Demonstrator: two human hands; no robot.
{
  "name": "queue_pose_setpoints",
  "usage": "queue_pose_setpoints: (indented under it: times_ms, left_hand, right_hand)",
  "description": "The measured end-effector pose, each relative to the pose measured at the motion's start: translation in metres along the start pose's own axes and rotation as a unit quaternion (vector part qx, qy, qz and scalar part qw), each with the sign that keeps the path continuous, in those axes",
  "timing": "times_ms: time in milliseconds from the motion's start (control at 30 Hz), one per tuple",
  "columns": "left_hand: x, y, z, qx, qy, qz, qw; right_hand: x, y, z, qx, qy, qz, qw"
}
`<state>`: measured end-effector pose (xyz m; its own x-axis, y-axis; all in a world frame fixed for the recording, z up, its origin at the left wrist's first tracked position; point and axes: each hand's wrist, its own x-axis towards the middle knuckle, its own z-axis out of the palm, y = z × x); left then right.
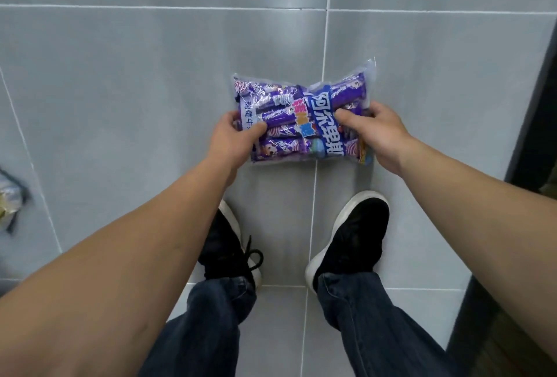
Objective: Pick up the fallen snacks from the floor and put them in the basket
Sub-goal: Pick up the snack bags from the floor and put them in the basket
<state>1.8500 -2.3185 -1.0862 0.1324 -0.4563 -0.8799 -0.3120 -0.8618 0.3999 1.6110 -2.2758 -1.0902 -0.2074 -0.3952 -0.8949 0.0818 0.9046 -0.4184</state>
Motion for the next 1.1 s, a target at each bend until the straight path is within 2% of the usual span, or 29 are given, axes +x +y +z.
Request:
queue_pose_setpoints:
  times_ms: [167,267,467,633,767,900,1100]
  left_hand:
    - [-0.041,0.01,-0.011,0.016,-0.009,0.012,1.0]
    - [-0.1,0.034,-0.032,0.028,-0.017,0.016,0.999]
    - [-0.258,0.114,-0.087,0.055,-0.035,0.041,0.997]
    - [-0.376,0.18,-0.13,0.11,-0.043,0.095,0.988]
    - [-0.464,0.22,-0.161,0.114,-0.079,0.129,0.982]
    - [-0.548,0.241,-0.189,0.135,-0.133,0.17,0.967]
    - [-0.631,0.246,-0.195,0.227,-0.21,0.243,0.919]
  right_hand:
    - [-0.04,-0.006,-0.013,0.009,-0.008,0.012,1.0]
    - [-0.102,-0.03,-0.026,-0.001,-0.015,0.015,1.0]
    - [-0.277,-0.105,-0.044,0.043,-0.006,0.004,0.999]
    - [-0.424,-0.168,-0.057,0.058,0.027,-0.026,0.998]
    - [-0.533,-0.201,-0.067,0.082,0.041,-0.055,0.994]
    - [-0.637,-0.197,-0.066,0.136,0.085,-0.071,0.985]
    - [-0.752,-0.144,-0.062,0.25,0.161,-0.072,0.952]
